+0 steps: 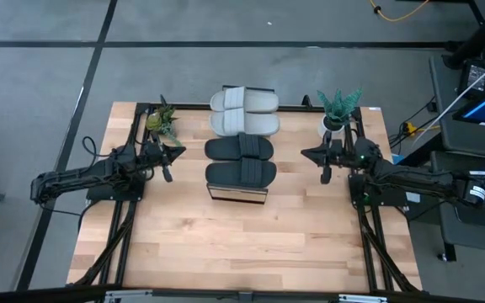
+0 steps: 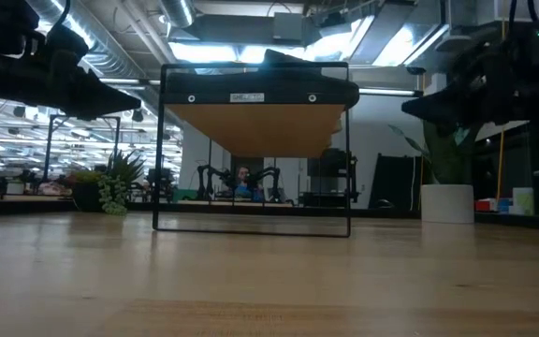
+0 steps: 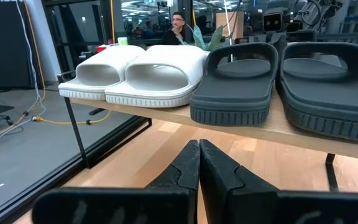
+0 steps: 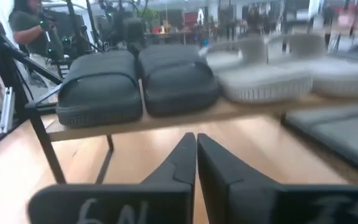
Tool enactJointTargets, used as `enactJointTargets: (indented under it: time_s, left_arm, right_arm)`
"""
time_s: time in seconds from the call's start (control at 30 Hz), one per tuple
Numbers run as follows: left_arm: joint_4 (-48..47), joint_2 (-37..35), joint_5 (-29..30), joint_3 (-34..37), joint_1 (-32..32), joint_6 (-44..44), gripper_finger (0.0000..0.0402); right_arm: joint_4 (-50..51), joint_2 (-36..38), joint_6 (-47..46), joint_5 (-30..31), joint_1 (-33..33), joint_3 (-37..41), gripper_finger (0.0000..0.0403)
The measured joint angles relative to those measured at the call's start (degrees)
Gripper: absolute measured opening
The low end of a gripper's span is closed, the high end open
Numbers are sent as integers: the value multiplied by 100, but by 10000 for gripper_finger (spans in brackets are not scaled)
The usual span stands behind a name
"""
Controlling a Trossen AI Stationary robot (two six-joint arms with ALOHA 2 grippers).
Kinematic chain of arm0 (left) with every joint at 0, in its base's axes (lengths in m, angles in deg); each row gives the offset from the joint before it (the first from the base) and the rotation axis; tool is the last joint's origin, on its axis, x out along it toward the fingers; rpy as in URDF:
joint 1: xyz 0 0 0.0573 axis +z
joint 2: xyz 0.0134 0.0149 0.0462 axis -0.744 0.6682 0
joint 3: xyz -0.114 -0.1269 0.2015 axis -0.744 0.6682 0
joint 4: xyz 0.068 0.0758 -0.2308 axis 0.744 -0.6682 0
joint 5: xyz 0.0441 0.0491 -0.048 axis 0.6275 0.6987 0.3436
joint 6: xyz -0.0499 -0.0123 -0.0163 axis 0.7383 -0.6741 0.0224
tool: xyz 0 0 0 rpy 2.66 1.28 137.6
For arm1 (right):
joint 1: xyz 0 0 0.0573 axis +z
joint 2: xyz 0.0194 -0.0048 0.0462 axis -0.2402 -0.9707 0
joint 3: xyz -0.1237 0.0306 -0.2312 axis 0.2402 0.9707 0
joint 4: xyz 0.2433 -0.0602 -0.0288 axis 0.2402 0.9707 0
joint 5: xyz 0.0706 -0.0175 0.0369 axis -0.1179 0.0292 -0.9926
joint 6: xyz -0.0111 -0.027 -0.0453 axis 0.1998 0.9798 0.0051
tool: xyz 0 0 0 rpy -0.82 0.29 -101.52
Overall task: Pick and place slides into the shelf
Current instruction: Return to Home Position
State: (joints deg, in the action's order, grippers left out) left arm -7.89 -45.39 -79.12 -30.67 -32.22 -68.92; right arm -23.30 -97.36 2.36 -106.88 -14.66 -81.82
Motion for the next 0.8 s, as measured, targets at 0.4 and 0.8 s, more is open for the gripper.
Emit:
enactJointTargets:
  time_s: [0.4,0.8]
  left_arm:
    - [0,2,0,0,-2,-1,4]
    - [0,2,0,0,-4,-2,4]
  right_arm:
    - [833,0,-364,9,4,0,19]
    - [560,724,152,-181,885,0,16]
